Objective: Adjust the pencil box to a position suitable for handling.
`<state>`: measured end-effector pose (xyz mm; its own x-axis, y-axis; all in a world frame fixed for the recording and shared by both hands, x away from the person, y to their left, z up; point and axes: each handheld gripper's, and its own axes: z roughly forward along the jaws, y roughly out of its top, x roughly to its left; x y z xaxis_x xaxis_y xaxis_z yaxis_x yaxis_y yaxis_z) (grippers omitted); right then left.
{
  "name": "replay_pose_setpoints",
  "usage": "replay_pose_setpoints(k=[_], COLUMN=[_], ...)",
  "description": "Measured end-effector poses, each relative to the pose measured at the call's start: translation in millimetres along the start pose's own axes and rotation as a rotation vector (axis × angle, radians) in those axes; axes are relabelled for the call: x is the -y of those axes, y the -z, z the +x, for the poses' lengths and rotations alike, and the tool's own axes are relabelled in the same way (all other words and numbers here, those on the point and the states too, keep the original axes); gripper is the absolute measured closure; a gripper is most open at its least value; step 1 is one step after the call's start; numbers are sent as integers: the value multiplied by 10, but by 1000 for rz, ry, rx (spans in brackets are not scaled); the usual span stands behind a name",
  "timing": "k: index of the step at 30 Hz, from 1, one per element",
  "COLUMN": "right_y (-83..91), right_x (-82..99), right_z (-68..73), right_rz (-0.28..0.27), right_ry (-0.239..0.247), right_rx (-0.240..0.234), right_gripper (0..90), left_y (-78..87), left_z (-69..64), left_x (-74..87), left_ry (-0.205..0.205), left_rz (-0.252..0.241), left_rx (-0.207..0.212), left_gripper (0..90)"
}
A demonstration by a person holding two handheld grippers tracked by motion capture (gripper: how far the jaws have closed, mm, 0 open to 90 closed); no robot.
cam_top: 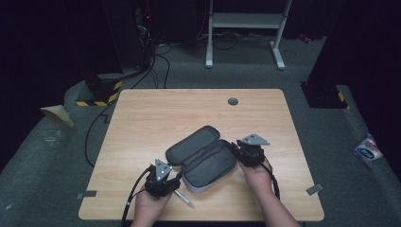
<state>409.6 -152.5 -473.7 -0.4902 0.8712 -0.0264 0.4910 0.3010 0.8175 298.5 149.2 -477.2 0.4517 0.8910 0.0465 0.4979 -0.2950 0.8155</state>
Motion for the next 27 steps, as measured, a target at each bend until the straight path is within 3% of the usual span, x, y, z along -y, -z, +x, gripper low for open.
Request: replay_pose_setpoints(k=[3, 5, 11, 15, 22, 27], right_y=[-86, -123, -115, -52, 99, 261], right_x=[22, 60, 141, 212, 342, 476], right_z=[-13, -1, -15, -56, -49, 100], right_rz=[36, 50, 66, 55, 16, -24], right_ry=[-4, 5, 9, -5, -28, -43], right_rx=[-6, -7, -2, -2, -25, -76], right_gripper=[775, 774, 863, 865, 853, 832], left_y=[8, -32, -181, -236, -334, -377], left_z=[-100, -172, -279, -206, 19, 182], left_x=[-15, -6, 67, 75, 43, 27], left_ry=[7, -7, -60, -74, -50, -16], left_rz=[-12, 5, 75, 92, 100, 85], left_rx=[42, 59, 48, 17, -24, -49], left_gripper=[444, 436, 429, 435, 454, 483])
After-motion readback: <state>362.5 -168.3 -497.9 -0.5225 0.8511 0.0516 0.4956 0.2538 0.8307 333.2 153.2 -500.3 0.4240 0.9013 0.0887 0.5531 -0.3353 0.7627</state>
